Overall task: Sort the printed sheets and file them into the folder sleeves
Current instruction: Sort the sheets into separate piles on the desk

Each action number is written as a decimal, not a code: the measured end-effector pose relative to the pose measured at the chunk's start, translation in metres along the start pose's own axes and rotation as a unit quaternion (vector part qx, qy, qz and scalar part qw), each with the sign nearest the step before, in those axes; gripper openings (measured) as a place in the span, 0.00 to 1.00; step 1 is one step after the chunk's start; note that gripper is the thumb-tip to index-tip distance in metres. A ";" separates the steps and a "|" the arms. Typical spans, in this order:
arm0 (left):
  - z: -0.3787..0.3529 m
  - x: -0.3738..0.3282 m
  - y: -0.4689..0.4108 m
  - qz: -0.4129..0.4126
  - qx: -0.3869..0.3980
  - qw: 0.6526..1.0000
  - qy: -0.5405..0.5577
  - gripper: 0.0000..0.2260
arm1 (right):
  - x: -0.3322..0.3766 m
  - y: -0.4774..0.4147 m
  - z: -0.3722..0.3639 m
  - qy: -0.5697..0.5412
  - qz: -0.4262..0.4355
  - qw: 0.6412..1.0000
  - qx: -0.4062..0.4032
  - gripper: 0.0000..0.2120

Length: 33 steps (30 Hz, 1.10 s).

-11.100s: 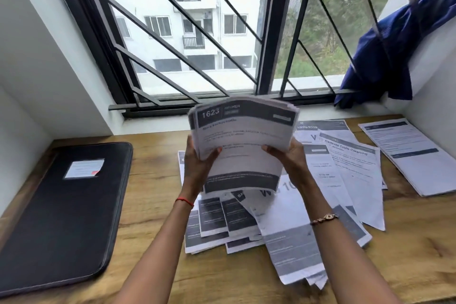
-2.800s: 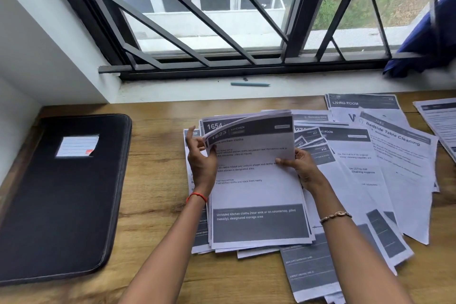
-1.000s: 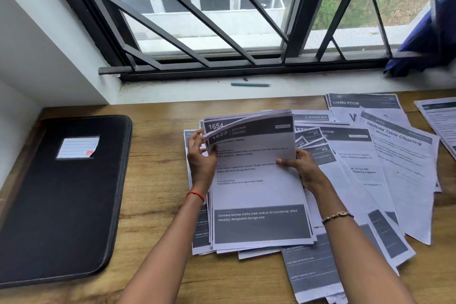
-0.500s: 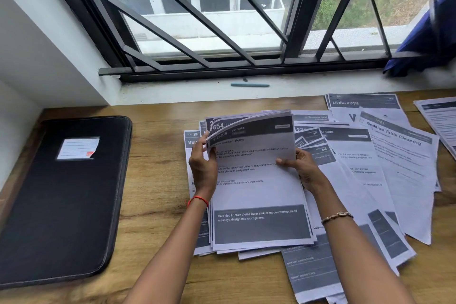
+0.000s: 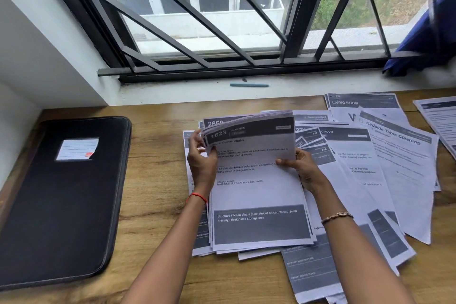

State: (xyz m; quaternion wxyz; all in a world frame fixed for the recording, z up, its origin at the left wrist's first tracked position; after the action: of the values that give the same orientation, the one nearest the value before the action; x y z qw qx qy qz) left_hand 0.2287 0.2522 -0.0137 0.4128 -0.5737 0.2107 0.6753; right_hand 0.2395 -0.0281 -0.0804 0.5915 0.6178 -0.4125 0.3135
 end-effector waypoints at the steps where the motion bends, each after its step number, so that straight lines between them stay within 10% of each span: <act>1: -0.001 0.001 -0.001 0.003 0.002 1.000 0.000 0.16 | 0.000 0.000 0.000 0.003 0.001 1.000 0.001 0.16; 16: -0.022 0.028 0.029 0.175 0.182 0.966 0.059 0.18 | 0.007 0.006 -0.004 -0.051 -0.008 0.999 -0.015 0.16; 22: -0.013 -0.003 0.029 0.133 0.210 0.965 0.089 0.24 | 0.049 0.021 -0.026 0.013 0.052 0.999 0.008 0.28; 33: 0.032 -0.091 0.015 -0.043 0.121 0.984 0.124 0.28 | 0.123 0.083 -0.044 0.026 0.258 0.963 -0.068 0.18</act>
State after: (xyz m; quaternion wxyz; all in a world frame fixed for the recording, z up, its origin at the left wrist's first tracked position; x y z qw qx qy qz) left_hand 0.1975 0.2391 0.0777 0.4787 -0.6072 0.3152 0.5503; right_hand 0.2275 0.0013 0.0711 0.5422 0.4404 -0.5624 0.4425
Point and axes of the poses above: each hand's wrist, its own y-axis away from the middle knuckle, its own z-axis out of the back of the hand, x = y × z, the point moved 10 cm from there along -y, towards the middle knuckle, and after that the axes turned 6 degrees about -x, right-handed, at the moved point
